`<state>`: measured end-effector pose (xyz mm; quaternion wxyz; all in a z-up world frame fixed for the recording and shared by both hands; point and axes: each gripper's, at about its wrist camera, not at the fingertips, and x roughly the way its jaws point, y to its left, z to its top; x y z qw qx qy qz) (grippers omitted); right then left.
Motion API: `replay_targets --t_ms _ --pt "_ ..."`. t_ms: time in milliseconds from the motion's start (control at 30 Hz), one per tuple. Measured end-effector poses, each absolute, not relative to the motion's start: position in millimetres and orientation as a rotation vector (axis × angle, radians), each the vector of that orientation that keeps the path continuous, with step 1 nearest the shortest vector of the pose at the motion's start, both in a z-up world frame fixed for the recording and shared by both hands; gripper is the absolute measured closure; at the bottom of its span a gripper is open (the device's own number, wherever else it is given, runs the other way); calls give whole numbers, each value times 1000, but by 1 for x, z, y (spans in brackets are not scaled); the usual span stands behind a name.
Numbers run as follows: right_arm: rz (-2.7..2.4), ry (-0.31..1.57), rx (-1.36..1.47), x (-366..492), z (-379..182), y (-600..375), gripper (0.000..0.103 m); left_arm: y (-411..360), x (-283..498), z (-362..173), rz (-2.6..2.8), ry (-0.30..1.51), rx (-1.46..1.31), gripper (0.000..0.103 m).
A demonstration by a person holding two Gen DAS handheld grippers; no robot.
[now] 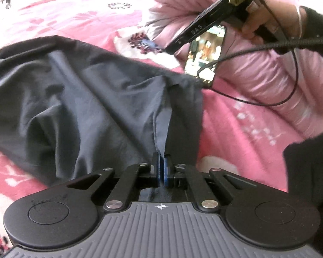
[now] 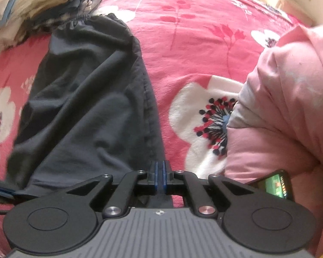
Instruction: Fold clothes
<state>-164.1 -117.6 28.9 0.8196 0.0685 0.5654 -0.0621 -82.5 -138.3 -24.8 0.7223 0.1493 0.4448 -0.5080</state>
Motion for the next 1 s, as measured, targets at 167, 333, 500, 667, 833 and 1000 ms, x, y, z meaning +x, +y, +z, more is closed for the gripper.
replay_targets --t_ms 167,333,500,667,833,1000 --pt "-130 1239 438 -168 8 -134 61 -143 -84 -30 -1129 1010 324 102" --pt "-159 1292 529 -162 -18 -142 61 -140 -85 -33 -1116 1017 356 102" --pt "-178 1340 595 -153 -35 -151 61 -140 -85 -36 -1109 1015 378 102" --pt "-140 1382 608 -150 -40 -150 61 -138 -87 -41 -1099 1008 409 102" --pt "-83 1394 523 -151 -37 -138 71 -137 -88 -46 -1091 1008 422 102" --pt "-22 1357 372 -153 -19 -124 100 -136 -90 -45 -1106 993 416 102"
